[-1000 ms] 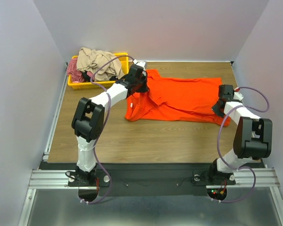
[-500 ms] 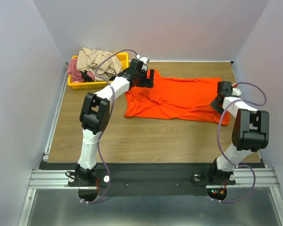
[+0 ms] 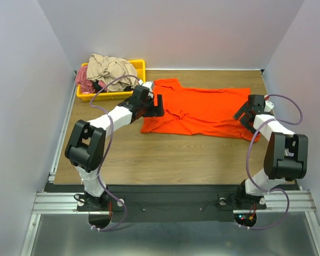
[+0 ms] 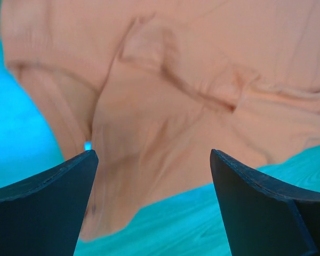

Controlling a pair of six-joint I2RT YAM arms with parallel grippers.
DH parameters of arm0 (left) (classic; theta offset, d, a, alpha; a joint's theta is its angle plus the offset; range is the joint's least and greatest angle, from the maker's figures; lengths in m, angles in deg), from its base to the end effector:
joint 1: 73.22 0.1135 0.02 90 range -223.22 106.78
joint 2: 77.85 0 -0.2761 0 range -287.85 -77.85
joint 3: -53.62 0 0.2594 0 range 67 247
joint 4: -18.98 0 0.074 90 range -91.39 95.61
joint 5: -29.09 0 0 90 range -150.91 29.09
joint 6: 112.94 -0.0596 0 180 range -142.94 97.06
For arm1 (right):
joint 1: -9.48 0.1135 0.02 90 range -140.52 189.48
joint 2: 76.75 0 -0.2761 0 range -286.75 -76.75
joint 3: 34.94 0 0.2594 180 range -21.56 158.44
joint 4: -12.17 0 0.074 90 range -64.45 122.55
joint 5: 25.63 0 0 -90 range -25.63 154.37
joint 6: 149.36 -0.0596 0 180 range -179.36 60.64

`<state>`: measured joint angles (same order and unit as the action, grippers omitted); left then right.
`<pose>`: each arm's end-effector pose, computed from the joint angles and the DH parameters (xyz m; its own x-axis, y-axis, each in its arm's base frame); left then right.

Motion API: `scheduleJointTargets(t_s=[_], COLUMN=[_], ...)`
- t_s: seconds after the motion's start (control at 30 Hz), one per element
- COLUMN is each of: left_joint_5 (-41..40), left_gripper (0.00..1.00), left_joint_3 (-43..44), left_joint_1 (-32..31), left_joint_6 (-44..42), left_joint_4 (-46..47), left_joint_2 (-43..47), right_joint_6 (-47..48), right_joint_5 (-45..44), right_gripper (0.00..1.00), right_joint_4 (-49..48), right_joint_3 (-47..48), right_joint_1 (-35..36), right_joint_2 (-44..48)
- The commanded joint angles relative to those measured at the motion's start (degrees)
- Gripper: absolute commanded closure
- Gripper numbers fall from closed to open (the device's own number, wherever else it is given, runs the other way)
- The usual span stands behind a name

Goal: Fold and stack the t-shirts
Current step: Fold the flattened tshirt in 1/3 of the way

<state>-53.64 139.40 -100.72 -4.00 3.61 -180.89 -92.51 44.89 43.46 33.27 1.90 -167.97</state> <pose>0.3887 -0.2108 0.2337 -0.6317 -0.0341 -0.7744 0.3674 0.8665 -0.3379 0.3350 -0.0646 0.1824 -0.5005 0.5867 -0.6367 0.7058 0.7023 0.0924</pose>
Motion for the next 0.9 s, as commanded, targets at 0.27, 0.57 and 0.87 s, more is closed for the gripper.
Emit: scheduleJointTargets(t_s=[0.27,0.57,0.87], left_joint_5=[-6.82,-16.67,-20.00], left_gripper=[0.51,1.00,1.00], left_joint_3=[-13.68,-20.89,-34.07], left_joint_1=[0.17,1.40,1.40], left_joint_6=[7.16,14.97,25.70], left_joint_4=[6.57,0.07,-9.50], left_joint_2=[3.12,4.77,16.28], right_joint_6=[2.03,-1.13,-6.76], right_joint_5=[9.55,9.29,17.90], right_gripper=[0.00,0.00,0.00], right_joint_4=[-2.00,-1.92,-1.56], right_joint_3=[-1.83,-6.74,-19.05], right_joint_1=[-0.07,-0.07,0.01], right_joint_2=[-3.35,-1.86,7.87])
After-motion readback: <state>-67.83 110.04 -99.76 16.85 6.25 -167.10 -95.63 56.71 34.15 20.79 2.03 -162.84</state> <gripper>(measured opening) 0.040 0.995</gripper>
